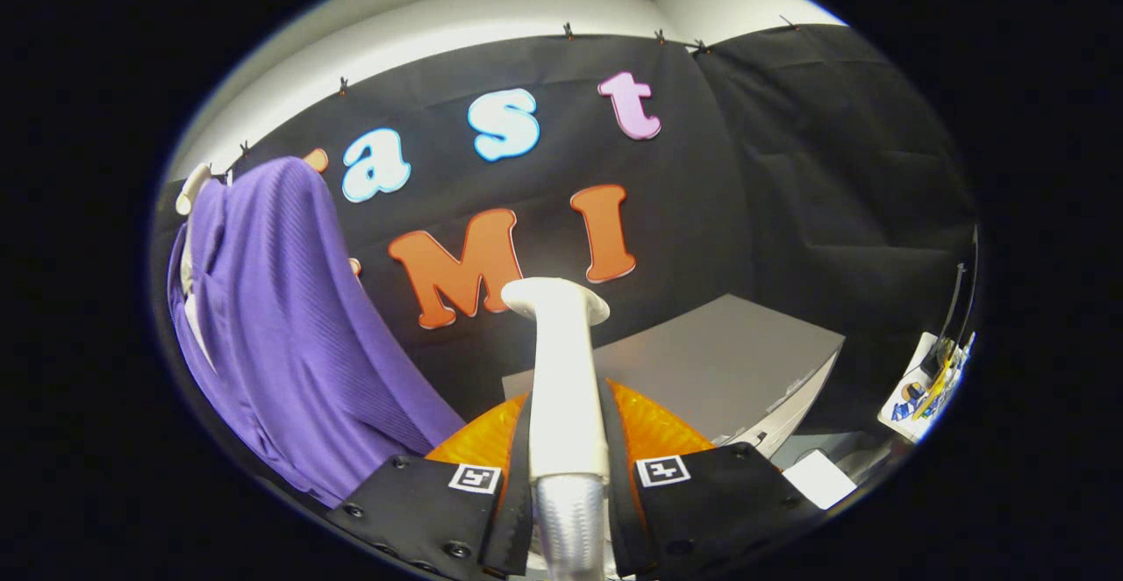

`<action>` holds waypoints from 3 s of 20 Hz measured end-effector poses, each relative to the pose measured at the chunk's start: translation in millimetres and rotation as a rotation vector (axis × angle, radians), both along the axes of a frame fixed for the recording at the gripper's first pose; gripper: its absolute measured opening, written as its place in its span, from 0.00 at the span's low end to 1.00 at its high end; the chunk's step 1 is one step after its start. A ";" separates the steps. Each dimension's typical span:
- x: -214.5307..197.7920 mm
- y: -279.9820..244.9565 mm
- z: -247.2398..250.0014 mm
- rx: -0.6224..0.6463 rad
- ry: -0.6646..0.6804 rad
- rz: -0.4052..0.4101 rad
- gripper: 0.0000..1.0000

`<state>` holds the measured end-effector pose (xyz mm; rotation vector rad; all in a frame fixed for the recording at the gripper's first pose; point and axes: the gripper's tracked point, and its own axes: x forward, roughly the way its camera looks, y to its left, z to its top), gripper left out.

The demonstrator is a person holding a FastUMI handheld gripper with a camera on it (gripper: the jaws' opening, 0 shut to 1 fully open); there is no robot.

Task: Iron the clothes twice with a garment steamer, once on the left side and once on the right side.

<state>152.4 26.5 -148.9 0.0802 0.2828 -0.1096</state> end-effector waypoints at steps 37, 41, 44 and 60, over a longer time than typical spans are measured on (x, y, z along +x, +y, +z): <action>-220.0 241.6 -56.0 -0.155 0.002 0.039 0.43; -229.8 236.0 -80.8 -0.144 0.054 0.033 0.43; -234.0 235.0 -103.2 -0.139 0.090 0.025 0.43; -265.7 219.4 -208.0 -0.098 0.279 -0.010 0.43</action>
